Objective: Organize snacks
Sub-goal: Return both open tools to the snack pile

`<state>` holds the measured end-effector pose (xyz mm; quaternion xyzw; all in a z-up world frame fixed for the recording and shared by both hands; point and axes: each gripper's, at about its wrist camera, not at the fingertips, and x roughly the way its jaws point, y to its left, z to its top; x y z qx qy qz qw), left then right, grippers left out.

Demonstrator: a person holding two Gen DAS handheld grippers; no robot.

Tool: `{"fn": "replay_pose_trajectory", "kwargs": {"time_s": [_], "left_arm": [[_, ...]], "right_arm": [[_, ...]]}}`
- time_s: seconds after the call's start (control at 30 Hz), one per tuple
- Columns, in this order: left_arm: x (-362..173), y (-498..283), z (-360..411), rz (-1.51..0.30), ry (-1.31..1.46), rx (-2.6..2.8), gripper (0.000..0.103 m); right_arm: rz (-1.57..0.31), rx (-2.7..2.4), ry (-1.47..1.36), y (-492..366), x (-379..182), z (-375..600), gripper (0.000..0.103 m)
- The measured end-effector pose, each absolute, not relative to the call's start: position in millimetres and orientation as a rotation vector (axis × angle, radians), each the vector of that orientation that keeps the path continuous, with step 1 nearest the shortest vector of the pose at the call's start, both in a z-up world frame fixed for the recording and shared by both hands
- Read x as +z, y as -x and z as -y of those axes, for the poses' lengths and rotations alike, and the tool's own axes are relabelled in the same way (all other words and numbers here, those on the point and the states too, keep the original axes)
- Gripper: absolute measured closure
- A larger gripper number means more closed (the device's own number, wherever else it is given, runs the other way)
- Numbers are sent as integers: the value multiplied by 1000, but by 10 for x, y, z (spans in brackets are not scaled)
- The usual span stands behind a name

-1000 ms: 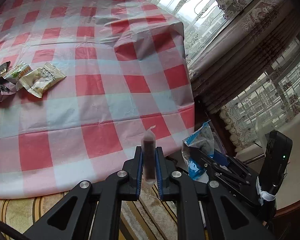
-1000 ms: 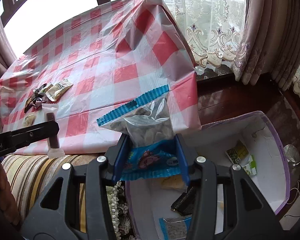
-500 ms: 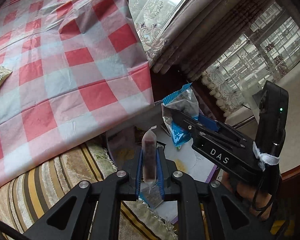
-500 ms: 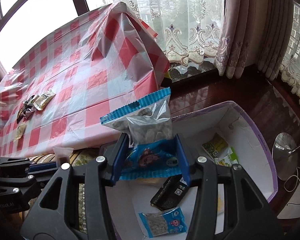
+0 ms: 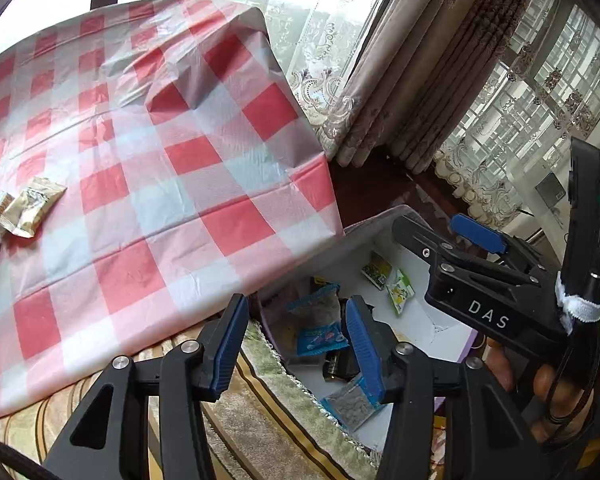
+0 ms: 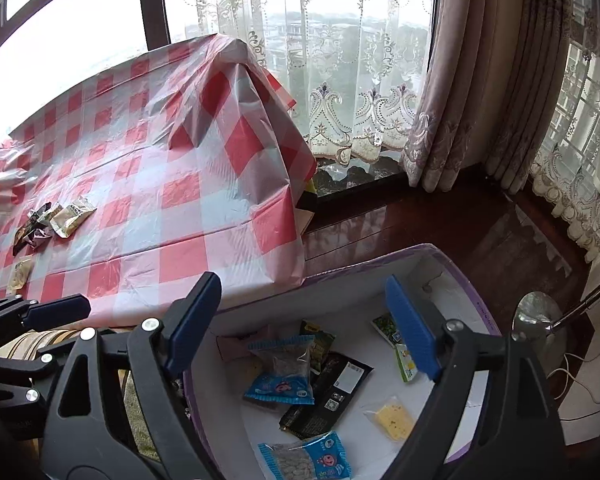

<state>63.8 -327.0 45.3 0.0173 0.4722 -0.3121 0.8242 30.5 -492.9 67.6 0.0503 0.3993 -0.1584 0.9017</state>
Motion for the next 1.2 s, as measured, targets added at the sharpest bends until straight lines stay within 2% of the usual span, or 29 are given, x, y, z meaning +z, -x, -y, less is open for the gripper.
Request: {"fn": "replay_pose_trajectory", "kwargs": {"time_s": [0.13,0.2,0.23,0.47,1.2], "left_arm": [[653,-625,3159,-836,-101,-519,33],[735,-634,3059,-759,-110,-464,20],[772,-642,2995,-721,-110,-461,18],[860,-779,2583,-621,-133,-429,17],[661,-1099,782,-651,69,-188,17]], "right_arm": [[-778,-395,-37,-324,796,4816,11],[-737,-407,19,-329,869,4719,8],[-721,-421,46,-337,897,4669,8],[-700,-287,-13,-460,961,4405,7],[-737,54,-89,-1152,887,3288,7]]}}
